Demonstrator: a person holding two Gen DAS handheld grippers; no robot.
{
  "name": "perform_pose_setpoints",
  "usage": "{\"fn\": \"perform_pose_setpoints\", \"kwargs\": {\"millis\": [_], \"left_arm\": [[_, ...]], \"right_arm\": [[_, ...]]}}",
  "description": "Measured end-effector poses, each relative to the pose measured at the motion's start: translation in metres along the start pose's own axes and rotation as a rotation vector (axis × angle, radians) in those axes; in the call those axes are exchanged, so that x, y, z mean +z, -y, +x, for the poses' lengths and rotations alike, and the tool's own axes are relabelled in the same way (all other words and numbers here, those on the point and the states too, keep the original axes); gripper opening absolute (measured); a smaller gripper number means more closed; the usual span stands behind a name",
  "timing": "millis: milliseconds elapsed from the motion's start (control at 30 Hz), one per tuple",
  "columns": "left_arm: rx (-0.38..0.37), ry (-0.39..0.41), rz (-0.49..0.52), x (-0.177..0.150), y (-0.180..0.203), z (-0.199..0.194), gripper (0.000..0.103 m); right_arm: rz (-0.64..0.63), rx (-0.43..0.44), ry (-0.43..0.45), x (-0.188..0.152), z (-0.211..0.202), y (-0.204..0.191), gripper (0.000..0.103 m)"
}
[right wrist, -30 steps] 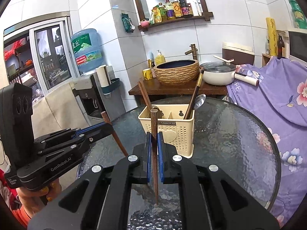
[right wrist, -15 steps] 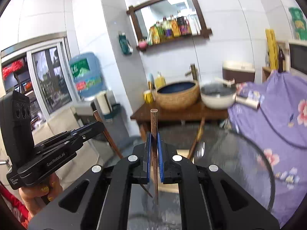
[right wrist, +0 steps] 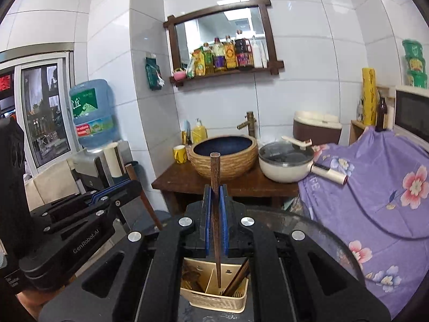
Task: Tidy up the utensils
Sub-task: 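Lower the chopsticks into the basket and open both tools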
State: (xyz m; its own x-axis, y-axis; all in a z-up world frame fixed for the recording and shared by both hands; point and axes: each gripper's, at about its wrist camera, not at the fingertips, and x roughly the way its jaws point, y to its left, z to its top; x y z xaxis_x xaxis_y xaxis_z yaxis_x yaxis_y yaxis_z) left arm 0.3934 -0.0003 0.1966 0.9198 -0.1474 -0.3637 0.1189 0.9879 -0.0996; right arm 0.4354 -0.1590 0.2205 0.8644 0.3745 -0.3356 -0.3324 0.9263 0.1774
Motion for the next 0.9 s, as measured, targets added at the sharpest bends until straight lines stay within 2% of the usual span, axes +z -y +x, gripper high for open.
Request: {"fn": "perform_pose_setpoints", "kwargs": {"millis": [167, 433, 567, 733, 767, 800, 833, 867, 900], "left_arm": [[0.007, -0.052, -0.001, -0.023, -0.007, 0.025, 0.006], [0.011, -0.129, -0.004, -0.06, -0.014, 0.055, 0.007], [0.01, -0.165, -0.002, -0.076, -0.016, 0.066, 0.007], [0.015, -0.144, 0.012, -0.083, -0.014, 0.066, 0.007], [-0.002, -0.145, 0.01, -0.083, -0.014, 0.064, 0.011], [-0.007, -0.135, 0.012, -0.083, -0.013, 0.06, 0.021], [-0.004, -0.122, 0.016, -0.082, -0.012, 0.056, 0.028], [0.016, -0.088, 0.023, -0.082, -0.012, 0.047, 0.039], [0.022, -0.069, 0.026, -0.082, -0.013, 0.04, 0.047]], "right_arm": [[0.015, -0.013, -0.079, -0.033, 0.033, 0.011, 0.007], [0.041, -0.011, -0.158, -0.072, 0.061, 0.022, 0.007], [0.041, -0.019, -0.172, -0.082, 0.07, 0.026, 0.007], [0.025, -0.016, -0.164, -0.084, 0.073, 0.026, 0.008], [0.015, -0.021, -0.163, -0.085, 0.074, 0.026, 0.009], [0.004, -0.036, -0.162, -0.086, 0.073, 0.026, 0.019], [0.006, -0.041, -0.155, -0.087, 0.072, 0.026, 0.04], [0.022, -0.038, -0.134, -0.088, 0.066, 0.028, 0.052], [0.034, -0.037, -0.11, -0.089, 0.06, 0.03, 0.056]]}}
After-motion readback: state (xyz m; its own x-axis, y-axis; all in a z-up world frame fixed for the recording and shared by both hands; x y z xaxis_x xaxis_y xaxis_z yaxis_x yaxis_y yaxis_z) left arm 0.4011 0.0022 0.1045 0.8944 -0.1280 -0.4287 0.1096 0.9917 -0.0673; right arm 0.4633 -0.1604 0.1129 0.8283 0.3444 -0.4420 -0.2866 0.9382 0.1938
